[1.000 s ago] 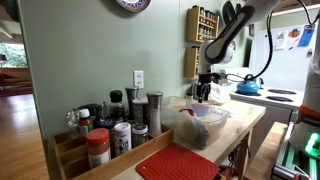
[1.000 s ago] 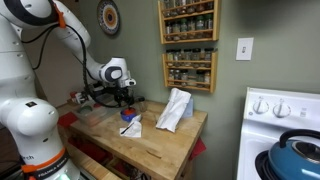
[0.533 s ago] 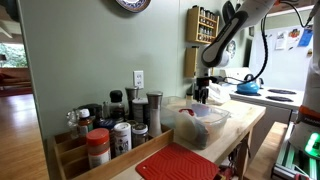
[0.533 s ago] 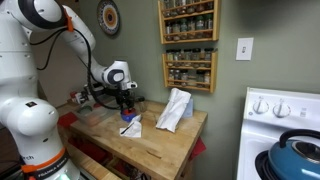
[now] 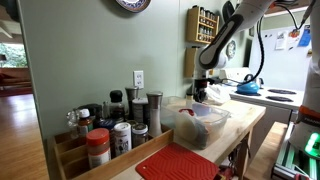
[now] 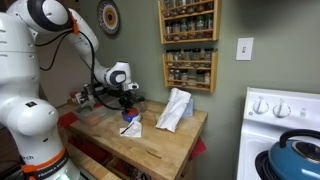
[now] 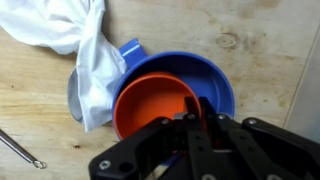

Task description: Remove the blue cup from the clear case, put it on the table, remove the orange cup from the blue cup and put it on the table

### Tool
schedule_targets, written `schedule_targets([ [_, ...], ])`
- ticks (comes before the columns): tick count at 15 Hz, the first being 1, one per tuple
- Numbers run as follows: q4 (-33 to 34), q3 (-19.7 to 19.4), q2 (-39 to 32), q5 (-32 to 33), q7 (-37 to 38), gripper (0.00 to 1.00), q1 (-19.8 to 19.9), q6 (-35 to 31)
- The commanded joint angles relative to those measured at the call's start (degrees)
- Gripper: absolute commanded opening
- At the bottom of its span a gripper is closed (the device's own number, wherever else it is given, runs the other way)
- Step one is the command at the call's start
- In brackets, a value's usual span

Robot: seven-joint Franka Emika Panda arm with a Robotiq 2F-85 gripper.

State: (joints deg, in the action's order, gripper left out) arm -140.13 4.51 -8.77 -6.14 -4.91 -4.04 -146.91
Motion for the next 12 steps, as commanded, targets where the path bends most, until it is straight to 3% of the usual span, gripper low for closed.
schedule_targets([
  [1, 0.43, 0.37, -0.12, -0.85, -1.04, 0.00, 0.67, -0.02],
  [7, -2.41, -0.71, 10.00, 1.40, -0.09, 0.01, 1.16, 3.05],
  [12, -5.52, -1.19, 19.24, 1.40, -0.74, 0.01, 0.82, 13.83],
])
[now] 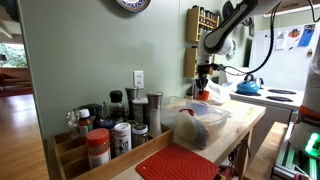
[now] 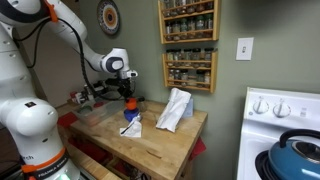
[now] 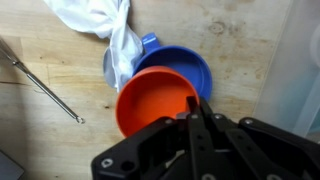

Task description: Remove the blue cup from the clear case, put it on the table, remove the orange cup from the blue cup and put it on the table

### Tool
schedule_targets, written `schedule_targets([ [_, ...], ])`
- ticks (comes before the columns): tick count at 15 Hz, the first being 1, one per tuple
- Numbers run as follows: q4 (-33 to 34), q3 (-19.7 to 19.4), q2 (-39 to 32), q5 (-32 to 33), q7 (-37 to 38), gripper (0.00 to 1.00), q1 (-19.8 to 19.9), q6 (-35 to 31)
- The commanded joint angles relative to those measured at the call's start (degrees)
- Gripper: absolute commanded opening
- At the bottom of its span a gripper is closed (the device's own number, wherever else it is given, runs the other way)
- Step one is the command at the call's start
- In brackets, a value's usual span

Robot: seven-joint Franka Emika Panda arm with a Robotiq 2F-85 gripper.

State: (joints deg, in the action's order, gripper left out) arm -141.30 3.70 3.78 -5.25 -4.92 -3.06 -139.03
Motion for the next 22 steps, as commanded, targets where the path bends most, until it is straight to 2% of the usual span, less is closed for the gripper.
schedule_targets([
  [1, -5.05, -0.42, 7.90, 0.47, -0.77, 0.01, -0.27, 8.48],
  [6, -9.36, -0.45, 10.17, 1.29, -1.38, 0.01, -0.52, 16.42],
  [14, -14.56, -0.82, 4.29, -8.75, -3.62, 0.01, -1.78, 2.83],
  [22, -15.04, -0.09, 0.11, -8.93, -2.58, 0.01, -1.57, -3.86],
])
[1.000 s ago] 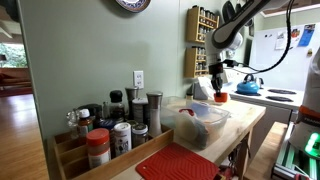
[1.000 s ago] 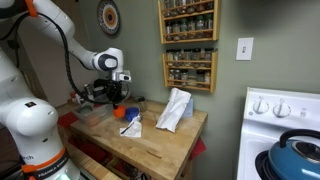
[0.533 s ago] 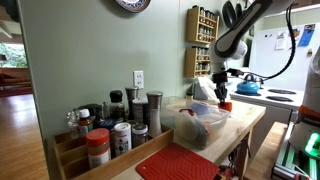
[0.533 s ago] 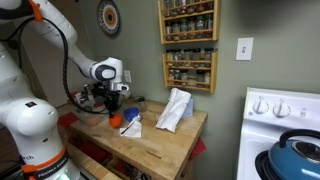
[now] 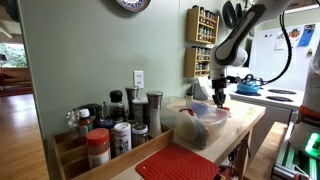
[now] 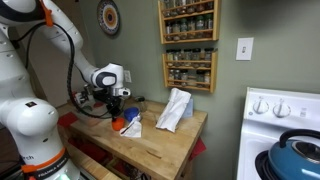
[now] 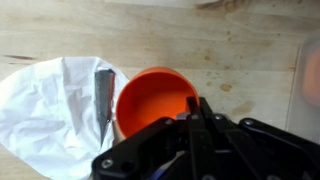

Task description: Remove the blue cup from the clear case, put it on the table, remove the orange cup from the blue cup and put it on the table

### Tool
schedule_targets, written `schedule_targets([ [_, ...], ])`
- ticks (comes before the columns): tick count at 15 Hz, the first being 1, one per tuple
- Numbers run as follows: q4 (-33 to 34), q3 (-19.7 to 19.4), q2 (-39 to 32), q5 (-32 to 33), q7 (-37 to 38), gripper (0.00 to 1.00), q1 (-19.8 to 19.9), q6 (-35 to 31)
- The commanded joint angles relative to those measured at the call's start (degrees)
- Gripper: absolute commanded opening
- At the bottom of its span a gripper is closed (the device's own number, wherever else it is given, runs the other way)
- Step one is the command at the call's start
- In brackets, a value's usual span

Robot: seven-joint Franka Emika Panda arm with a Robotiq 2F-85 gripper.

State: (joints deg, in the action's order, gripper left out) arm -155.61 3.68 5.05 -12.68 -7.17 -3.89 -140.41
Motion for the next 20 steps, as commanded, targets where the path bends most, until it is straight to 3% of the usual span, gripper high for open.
schedule_targets([
  [1, -0.58, -0.05, -1.63, -1.80, -0.92, 0.13, -0.80, -2.47],
  [2, -0.55, 0.12, -2.09, -1.20, 0.05, 0.12, -0.74, -2.68],
  [3, -0.48, 0.13, -2.16, -1.37, -0.21, 0.36, -0.74, -2.50],
  [6, -0.60, 0.01, 0.93, -0.51, -0.98, 0.44, -0.60, -0.51],
  [11, -0.58, -0.44, 10.49, 2.61, -0.47, 0.81, -0.33, 4.17],
  [13, 0.28, -0.50, 14.75, 3.26, 2.90, 0.96, 0.17, 6.62],
  [14, 1.04, -0.53, 16.28, 3.43, 4.26, 1.00, 0.40, 8.07],
  [20, 8.52, 1.95, 18.72, 3.36, 26.55, 1.00, 3.13, 19.32],
])
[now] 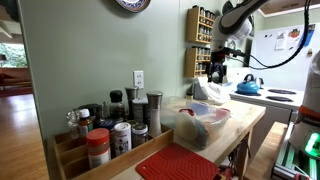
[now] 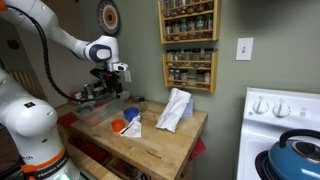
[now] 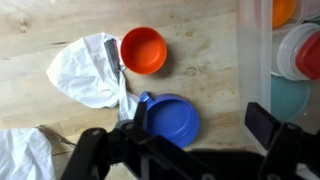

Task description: Remove the blue cup from the clear case, put it on the table, remove the orange cup from the blue cup and put it on the table

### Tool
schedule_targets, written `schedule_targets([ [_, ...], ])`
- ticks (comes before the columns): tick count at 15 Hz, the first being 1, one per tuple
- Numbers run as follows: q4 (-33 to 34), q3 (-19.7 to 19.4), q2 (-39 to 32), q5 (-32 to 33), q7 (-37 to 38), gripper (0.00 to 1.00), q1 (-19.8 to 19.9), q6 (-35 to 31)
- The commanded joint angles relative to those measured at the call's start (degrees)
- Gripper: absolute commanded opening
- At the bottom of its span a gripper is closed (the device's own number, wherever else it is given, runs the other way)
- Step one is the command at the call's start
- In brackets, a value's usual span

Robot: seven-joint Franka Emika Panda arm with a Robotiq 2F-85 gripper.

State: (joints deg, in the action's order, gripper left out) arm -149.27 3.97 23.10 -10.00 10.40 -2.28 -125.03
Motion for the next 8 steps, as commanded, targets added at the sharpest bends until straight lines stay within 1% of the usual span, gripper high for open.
schedule_targets([
  [1, 2.89, 2.19, 0.70, 0.84, 12.30, 1.00, 1.91, 4.74],
  [3, 3.99, 3.24, 0.48, 1.39, 17.81, 1.00, 2.47, 5.38],
  [4, 3.16, 1.76, 0.44, 0.11, 12.58, 1.00, 1.32, 3.56],
  [6, 3.72, 2.50, 0.44, 0.40, 15.59, 1.00, 1.67, 3.85],
  [8, 3.75, 2.64, 0.42, 0.48, 16.28, 1.00, 1.82, 3.86],
])
